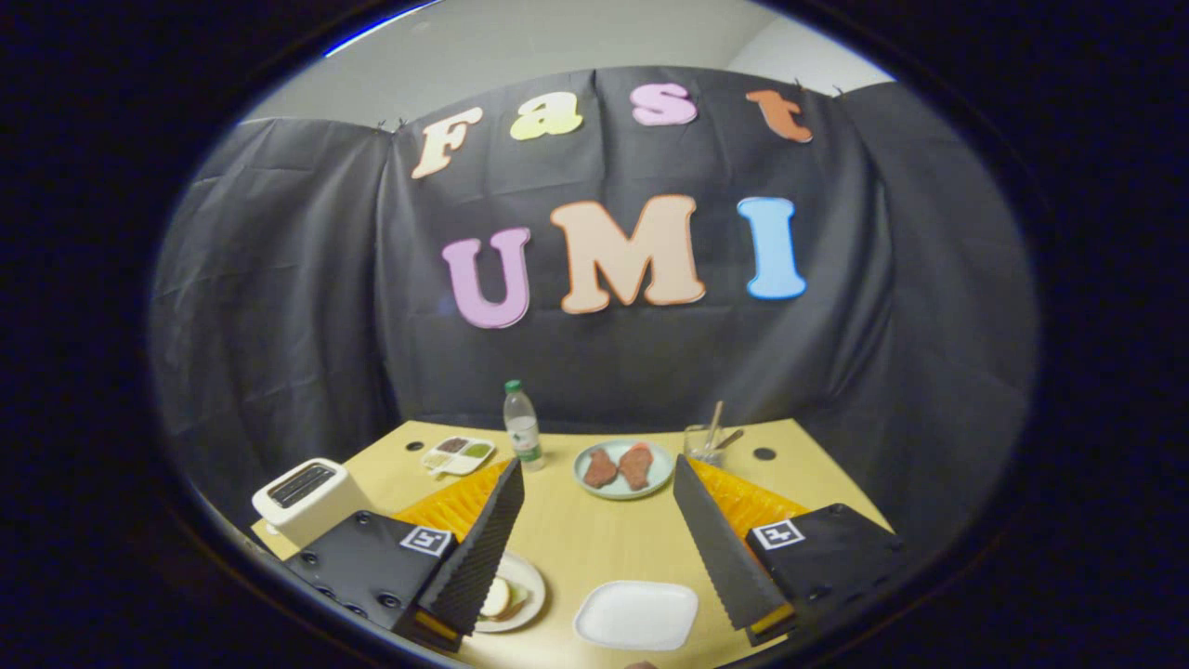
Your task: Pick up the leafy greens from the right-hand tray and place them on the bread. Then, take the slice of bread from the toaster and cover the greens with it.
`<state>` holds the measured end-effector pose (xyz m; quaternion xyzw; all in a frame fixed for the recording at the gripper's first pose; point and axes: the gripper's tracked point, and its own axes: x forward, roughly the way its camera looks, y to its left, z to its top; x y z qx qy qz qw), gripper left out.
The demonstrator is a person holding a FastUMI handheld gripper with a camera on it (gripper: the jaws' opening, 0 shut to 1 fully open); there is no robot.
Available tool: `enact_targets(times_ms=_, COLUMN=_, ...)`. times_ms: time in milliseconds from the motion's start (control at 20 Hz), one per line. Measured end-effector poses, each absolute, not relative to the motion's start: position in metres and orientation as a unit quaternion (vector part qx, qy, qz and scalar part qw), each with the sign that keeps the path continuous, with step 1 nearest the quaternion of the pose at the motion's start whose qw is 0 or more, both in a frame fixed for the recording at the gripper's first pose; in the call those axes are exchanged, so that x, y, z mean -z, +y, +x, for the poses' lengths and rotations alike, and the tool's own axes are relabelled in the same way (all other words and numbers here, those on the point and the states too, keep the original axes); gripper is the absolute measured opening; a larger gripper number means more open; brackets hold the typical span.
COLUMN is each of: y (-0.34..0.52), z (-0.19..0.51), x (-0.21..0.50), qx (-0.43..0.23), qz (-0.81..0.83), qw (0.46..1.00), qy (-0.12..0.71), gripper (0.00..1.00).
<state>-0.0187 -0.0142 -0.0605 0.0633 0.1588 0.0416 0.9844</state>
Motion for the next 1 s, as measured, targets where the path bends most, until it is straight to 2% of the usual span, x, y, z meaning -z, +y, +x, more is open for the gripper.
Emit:
enact_targets(times_ms=300, y=-0.048, z=-0.033, x=0.02, qx=0.017, qz=0.059, qw=0.994, qy=0.094, gripper=1.0)
enact_targets(times_ms=1000, y=-0.059, z=-0.04, x=-0.017, qx=0.041, qz=0.033, qw=0.997, qy=0.049, gripper=1.0)
